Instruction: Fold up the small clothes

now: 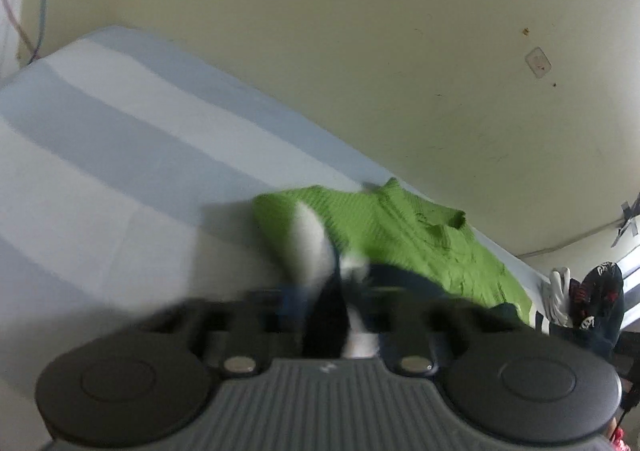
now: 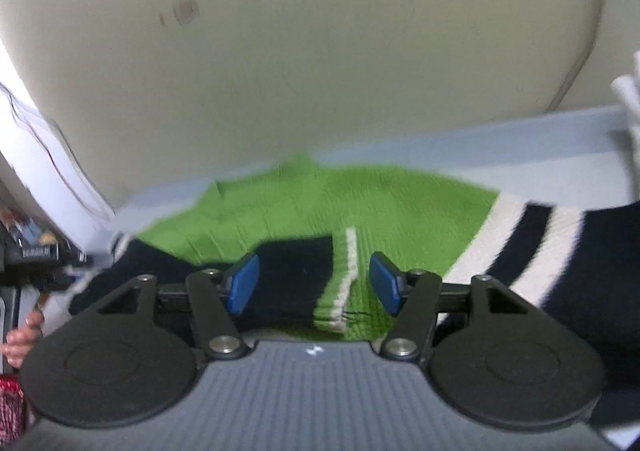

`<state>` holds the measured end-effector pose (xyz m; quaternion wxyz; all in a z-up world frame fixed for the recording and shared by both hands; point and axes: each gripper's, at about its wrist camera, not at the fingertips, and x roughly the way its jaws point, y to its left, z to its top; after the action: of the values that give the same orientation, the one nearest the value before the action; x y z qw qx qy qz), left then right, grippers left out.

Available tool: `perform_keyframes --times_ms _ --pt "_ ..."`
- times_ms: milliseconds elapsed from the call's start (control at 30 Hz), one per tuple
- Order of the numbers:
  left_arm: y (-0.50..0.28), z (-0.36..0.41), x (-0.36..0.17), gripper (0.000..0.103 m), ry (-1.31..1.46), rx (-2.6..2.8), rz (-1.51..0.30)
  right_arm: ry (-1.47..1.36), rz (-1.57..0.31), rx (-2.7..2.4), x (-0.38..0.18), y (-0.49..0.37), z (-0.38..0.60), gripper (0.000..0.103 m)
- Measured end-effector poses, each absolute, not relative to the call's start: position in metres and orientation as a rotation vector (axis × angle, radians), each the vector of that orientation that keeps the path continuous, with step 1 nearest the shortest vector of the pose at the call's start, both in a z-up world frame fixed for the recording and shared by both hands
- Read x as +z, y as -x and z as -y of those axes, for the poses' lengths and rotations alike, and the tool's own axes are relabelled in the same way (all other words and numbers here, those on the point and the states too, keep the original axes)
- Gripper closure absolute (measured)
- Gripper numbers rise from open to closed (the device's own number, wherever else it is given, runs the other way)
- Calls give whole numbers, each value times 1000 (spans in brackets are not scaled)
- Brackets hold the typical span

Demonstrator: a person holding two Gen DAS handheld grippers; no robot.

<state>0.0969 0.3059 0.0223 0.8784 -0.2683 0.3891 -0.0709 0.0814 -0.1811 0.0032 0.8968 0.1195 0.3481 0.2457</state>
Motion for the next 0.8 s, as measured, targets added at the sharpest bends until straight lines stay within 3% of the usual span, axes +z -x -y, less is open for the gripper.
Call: perform_keyframes --times_ms 33,200,267,367,400,433,533,667,800 --pt "-95 -306 31 90 545 -140 -771 -194 -691 501 3 -77 174 89" --pt "-77 -305 77 90 426 -101 -486 -274 -453 532 31 -62 177 91" --pt "-77 -299 68 89 355 -23 -486 -225 -433 483 30 -66 168 91" --pt "-98 -295 31 84 254 177 -656 -141 -675 464 -4 -99 145 82" --pt "-105 -297 17 80 242 231 -746 -181 -660 459 -9 -102 146 78" --pt "-98 -300 18 77 257 234 -712 -206 -672 459 -8 -108 145 67" --pt "-75 -310 38 78 360 245 -666 -261 -601 443 -3 -108 150 52" --pt "-53 -302 74 78 418 200 -577 -258 -545 475 -2 -101 142 52" --pt "-61 -258 69 70 423 131 -615 -283 -594 619 -20 -109 108 53"
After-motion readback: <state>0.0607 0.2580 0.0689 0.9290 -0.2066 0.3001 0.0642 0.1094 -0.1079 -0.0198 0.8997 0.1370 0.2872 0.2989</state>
